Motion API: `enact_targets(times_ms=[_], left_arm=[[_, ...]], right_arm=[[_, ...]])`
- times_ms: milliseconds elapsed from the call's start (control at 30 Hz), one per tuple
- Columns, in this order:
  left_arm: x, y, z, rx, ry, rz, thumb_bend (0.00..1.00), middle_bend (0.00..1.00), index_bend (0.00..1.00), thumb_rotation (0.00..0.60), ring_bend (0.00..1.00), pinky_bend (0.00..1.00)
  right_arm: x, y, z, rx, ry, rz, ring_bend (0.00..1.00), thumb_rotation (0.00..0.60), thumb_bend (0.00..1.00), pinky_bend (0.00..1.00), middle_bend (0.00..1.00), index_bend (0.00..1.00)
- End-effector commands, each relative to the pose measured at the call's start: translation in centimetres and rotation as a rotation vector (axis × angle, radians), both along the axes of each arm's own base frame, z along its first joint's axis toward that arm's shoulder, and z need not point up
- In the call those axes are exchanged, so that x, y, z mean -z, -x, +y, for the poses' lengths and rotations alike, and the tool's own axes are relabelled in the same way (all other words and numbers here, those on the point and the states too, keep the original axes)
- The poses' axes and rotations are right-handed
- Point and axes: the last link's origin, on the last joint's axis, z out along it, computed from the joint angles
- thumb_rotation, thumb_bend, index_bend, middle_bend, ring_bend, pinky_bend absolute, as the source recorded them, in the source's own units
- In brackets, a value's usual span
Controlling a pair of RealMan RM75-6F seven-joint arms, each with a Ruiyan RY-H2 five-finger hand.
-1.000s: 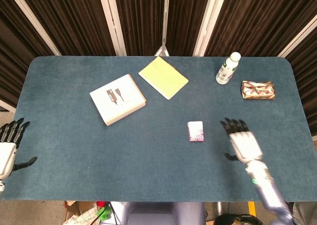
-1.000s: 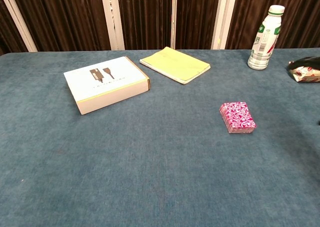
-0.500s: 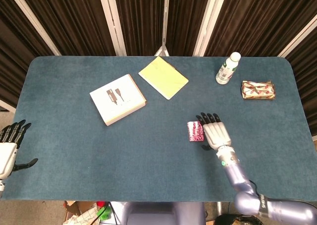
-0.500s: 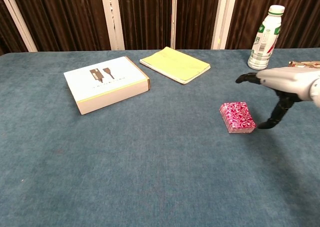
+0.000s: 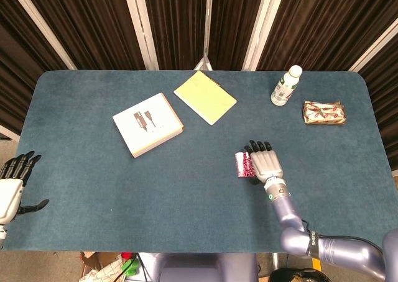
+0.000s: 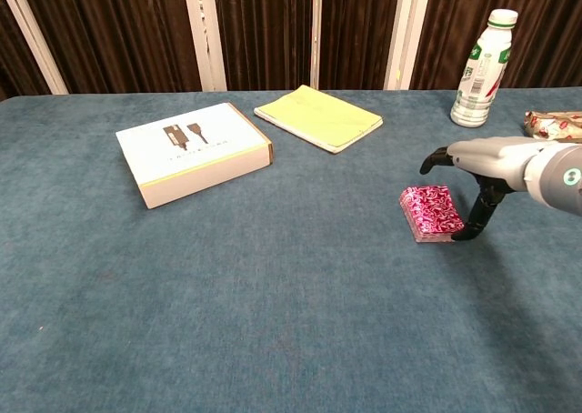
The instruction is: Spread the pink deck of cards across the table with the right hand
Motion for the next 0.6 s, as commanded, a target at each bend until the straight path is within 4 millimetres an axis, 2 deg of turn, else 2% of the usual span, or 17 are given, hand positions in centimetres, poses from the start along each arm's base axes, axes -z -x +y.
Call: enact_targets(times_ms=[33, 600], left_arm=[[0.0, 0.0, 0.0, -0.001, 0.002, -0.002, 0.00, 0.00, 0.00, 0.600, 0.00, 0.00], [0.0, 0.0, 0.1, -0.007, 0.008, -0.012, 0.00, 0.00, 0.00, 0.600, 0.00, 0.00]], right_arm=[[0.5, 0.0, -0.1, 0.011, -0.014, 0.013, 0.00, 0.600, 0.21, 0.00, 0.00, 0.16], [1.2, -0.4, -1.2, 0.050, -0.006, -0.023, 0.00, 0.600, 0.21, 0.00, 0.03, 0.21]])
